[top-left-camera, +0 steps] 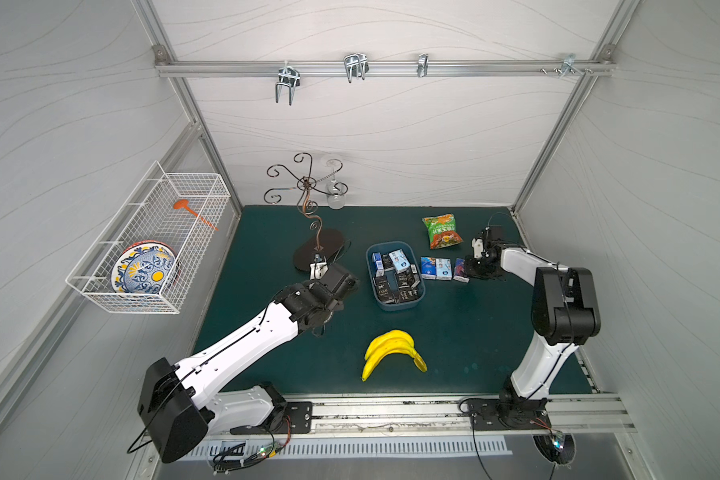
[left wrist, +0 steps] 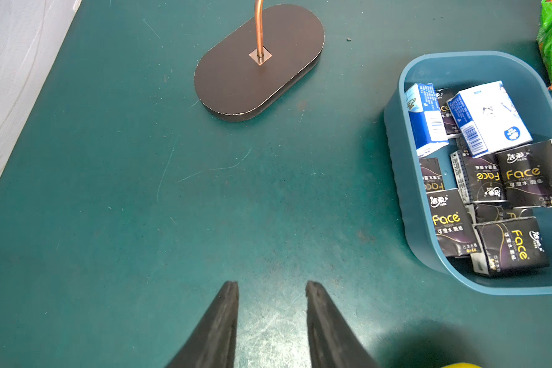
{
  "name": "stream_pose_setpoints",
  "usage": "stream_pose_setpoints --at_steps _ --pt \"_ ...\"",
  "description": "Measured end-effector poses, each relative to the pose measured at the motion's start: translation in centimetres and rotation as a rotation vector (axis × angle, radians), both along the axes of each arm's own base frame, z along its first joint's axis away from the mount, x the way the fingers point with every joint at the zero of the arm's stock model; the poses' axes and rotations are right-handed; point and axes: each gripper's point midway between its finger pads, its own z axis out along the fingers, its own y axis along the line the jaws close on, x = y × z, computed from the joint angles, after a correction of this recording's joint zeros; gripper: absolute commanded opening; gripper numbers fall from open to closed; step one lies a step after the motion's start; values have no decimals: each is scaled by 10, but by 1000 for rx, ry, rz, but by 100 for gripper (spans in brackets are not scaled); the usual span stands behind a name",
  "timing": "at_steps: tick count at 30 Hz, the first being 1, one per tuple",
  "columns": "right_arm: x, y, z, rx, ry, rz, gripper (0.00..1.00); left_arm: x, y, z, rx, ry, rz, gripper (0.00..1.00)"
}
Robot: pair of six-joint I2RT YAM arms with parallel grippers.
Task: Take the pocket tissues out of the storage box
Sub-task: Move the pocket tissues to the center of the board.
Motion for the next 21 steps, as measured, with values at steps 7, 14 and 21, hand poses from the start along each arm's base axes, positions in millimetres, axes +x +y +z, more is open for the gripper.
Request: stream_pose_setpoints --at_steps 7,14,21 --pt "-1 -1 7 -1 -9 -11 37 -1 -1 0 0 0 -4 40" --pt "0 1 25 65 -38 -48 38 -1 -1 0 1 0 -4 40" --pt "11 -19 34 90 -56 -149 32 -1 0 2 -3 -5 -3 40"
